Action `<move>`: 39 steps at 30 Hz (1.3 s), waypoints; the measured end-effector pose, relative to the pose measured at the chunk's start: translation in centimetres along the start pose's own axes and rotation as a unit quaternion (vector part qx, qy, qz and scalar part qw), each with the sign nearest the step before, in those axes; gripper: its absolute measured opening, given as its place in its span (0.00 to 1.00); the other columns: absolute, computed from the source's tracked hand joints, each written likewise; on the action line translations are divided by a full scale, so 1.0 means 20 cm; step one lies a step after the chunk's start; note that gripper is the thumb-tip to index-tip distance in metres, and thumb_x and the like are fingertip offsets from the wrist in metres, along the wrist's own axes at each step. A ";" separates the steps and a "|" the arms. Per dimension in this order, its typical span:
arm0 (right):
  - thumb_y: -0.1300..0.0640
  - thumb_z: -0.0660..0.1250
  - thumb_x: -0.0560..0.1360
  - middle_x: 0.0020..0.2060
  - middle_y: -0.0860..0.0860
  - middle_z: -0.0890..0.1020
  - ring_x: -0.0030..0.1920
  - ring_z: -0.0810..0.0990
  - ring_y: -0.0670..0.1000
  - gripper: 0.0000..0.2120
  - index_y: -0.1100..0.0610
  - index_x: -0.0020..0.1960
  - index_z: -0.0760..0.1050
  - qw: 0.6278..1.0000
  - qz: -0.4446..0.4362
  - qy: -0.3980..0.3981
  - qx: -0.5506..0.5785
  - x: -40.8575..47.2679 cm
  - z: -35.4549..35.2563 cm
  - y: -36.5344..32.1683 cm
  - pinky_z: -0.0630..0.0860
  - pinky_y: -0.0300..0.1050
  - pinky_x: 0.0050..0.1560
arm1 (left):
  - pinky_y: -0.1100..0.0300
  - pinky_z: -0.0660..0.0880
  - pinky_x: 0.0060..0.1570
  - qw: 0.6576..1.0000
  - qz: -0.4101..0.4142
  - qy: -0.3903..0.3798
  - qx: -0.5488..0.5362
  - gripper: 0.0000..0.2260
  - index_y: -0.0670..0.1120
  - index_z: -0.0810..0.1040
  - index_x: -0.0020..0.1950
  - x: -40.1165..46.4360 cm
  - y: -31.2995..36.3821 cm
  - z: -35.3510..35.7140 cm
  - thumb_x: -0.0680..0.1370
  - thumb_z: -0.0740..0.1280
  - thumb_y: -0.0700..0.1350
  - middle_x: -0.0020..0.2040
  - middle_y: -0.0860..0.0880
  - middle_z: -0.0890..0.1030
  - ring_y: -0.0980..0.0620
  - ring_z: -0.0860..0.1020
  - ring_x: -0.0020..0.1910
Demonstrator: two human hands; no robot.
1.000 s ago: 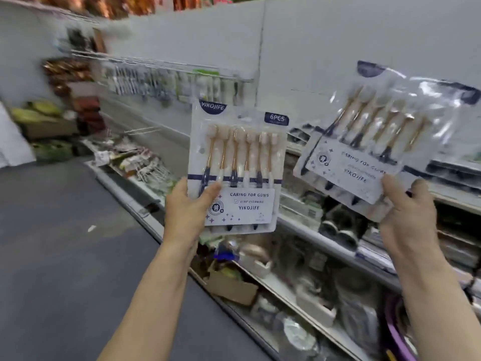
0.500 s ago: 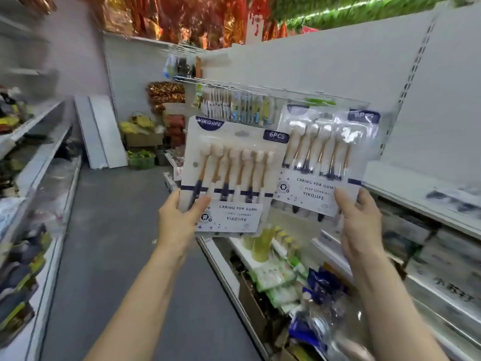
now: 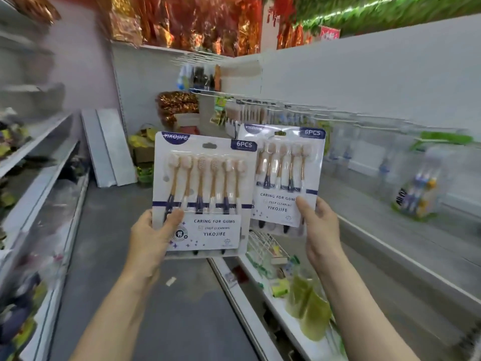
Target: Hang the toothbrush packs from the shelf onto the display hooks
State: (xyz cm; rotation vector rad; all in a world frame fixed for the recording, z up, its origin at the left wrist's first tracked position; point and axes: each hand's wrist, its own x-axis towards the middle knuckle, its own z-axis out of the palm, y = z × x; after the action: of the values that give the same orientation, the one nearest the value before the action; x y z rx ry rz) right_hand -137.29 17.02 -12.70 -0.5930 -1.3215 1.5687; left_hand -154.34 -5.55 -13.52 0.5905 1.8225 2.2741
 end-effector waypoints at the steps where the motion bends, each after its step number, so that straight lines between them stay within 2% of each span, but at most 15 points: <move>1: 0.60 0.68 0.79 0.48 0.51 0.87 0.48 0.87 0.49 0.08 0.57 0.58 0.79 1.000 -0.002 -0.002 -0.002 0.07 0.10 0.05 0.81 0.38 0.41 | 0.49 0.80 0.49 1.000 0.001 -0.001 -0.006 0.16 0.42 0.79 0.54 0.14 -0.04 -0.03 0.71 0.73 0.50 0.48 0.44 0.85 0.46 0.84 0.47; 4: 0.60 0.69 0.79 0.48 0.51 0.87 0.47 0.87 0.49 0.08 0.57 0.58 0.79 1.000 -0.015 0.012 -0.013 0.26 0.38 0.19 0.81 0.38 0.42 | 0.53 0.80 0.45 1.000 0.002 -0.017 -0.013 0.12 0.42 0.79 0.54 0.54 -0.15 -0.10 0.74 0.73 0.46 0.46 0.45 0.85 0.46 0.83 0.45; 9: 0.59 0.69 0.79 0.47 0.50 0.88 0.46 0.87 0.48 0.06 0.55 0.56 0.79 0.997 -0.024 0.072 0.001 0.58 0.83 0.34 0.81 0.40 0.41 | 0.49 0.81 0.47 0.997 -0.019 -0.070 -0.027 0.11 0.41 0.79 0.54 1.21 -0.20 -0.19 0.75 0.73 0.45 0.46 0.44 0.86 0.45 0.84 0.45; 13: 0.60 0.69 0.79 0.48 0.50 0.86 0.44 0.86 0.45 0.09 0.56 0.59 0.78 0.995 -0.037 0.097 -0.011 0.83 1.12 0.43 0.80 0.37 0.40 | 0.53 0.82 0.44 0.995 -0.019 -0.094 -0.034 0.10 0.41 0.80 0.54 1.68 -0.21 -0.22 0.76 0.73 0.43 0.46 0.45 0.86 0.48 0.84 0.44; 17: 0.61 0.69 0.78 0.47 0.52 0.85 0.40 0.85 0.44 0.12 0.58 0.61 0.76 0.991 -0.059 0.120 -0.024 1.12 1.32 0.57 0.81 0.38 0.38 | 0.62 0.79 0.35 0.992 -0.027 -0.112 -0.043 0.05 0.45 0.79 0.49 2.09 -0.33 -0.20 0.76 0.73 0.44 0.41 0.51 0.86 0.56 0.84 0.38; 21: 0.61 0.70 0.78 0.44 0.52 0.85 0.40 0.85 0.47 0.13 0.58 0.61 0.74 0.989 -0.067 0.131 -0.014 1.47 1.50 0.76 0.80 0.39 0.34 | 0.56 0.80 0.41 0.991 -0.032 -0.126 -0.037 0.11 0.43 0.80 0.54 2.51 -0.48 -0.15 0.75 0.74 0.46 0.45 0.49 0.86 0.51 0.85 0.43; 24: 0.62 0.70 0.77 0.39 0.49 0.87 0.38 0.85 0.46 0.14 0.60 0.61 0.74 0.989 -0.077 0.125 -0.007 1.79 1.64 0.91 0.80 0.38 0.34 | 0.60 0.79 0.36 0.989 -0.022 -0.139 -0.040 0.09 0.45 0.80 0.53 2.84 -0.57 -0.07 0.75 0.73 0.46 0.42 0.51 0.87 0.54 0.85 0.40; 26: 0.62 0.70 0.77 0.37 0.46 0.87 0.37 0.85 0.44 0.14 0.59 0.61 0.74 0.990 -0.074 0.120 -0.005 1.99 1.73 0.99 0.79 0.37 0.33 | 0.58 0.80 0.36 0.988 -0.019 -0.149 -0.037 0.08 0.46 0.80 0.53 3.05 -0.61 -0.01 0.76 0.72 0.46 0.42 0.51 0.87 0.52 0.85 0.41; 30: 0.60 0.71 0.77 0.38 0.47 0.87 0.38 0.86 0.45 0.14 0.57 0.60 0.75 0.990 -0.072 0.118 -0.005 2.37 1.87 1.10 0.79 0.37 0.33 | 0.49 0.81 0.46 0.985 -0.019 -0.170 -0.028 0.15 0.45 0.80 0.57 3.47 -0.67 0.14 0.73 0.73 0.49 0.47 0.47 0.87 0.47 0.85 0.46; 33: 0.59 0.72 0.76 0.43 0.51 0.87 0.38 0.86 0.46 0.14 0.58 0.61 0.75 0.989 -0.070 0.131 -0.015 2.62 1.96 1.17 0.79 0.37 0.32 | 0.45 0.81 0.50 0.983 -0.020 -0.179 -0.027 0.13 0.44 0.80 0.55 3.76 -0.73 0.23 0.74 0.73 0.48 0.46 0.46 0.87 0.44 0.85 0.47; 35: 0.59 0.72 0.76 0.45 0.55 0.87 0.36 0.85 0.45 0.14 0.59 0.61 0.75 0.986 -0.069 0.148 -0.022 2.76 2.01 1.23 0.77 0.36 0.30 | 0.47 0.81 0.47 0.982 -0.023 -0.184 -0.036 0.11 0.44 0.80 0.54 3.92 -0.78 0.30 0.75 0.73 0.47 0.46 0.46 0.87 0.46 0.85 0.46; 37: 0.60 0.71 0.77 0.42 0.53 0.87 0.34 0.84 0.45 0.13 0.59 0.60 0.75 0.983 -0.076 0.168 -0.019 2.88 2.04 1.28 0.75 0.35 0.27 | 0.56 0.80 0.42 0.978 -0.021 -0.202 -0.046 0.09 0.45 0.80 0.54 4.07 -0.83 0.37 0.76 0.72 0.46 0.46 0.48 0.87 0.50 0.85 0.44; 39: 0.59 0.71 0.77 0.43 0.52 0.87 0.37 0.85 0.45 0.13 0.57 0.60 0.75 0.978 -0.083 0.190 -0.024 2.97 2.05 1.33 0.77 0.37 0.29 | 0.57 0.79 0.42 0.973 -0.023 -0.225 -0.051 0.11 0.45 0.80 0.55 4.20 -0.87 0.44 0.75 0.72 0.48 0.47 0.48 0.87 0.51 0.85 0.45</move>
State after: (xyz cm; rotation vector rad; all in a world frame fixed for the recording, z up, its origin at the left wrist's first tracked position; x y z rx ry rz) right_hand -205.86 51.89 -12.97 -0.7504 -1.0907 1.2180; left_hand -229.07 37.61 -12.06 0.9434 1.4755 1.9803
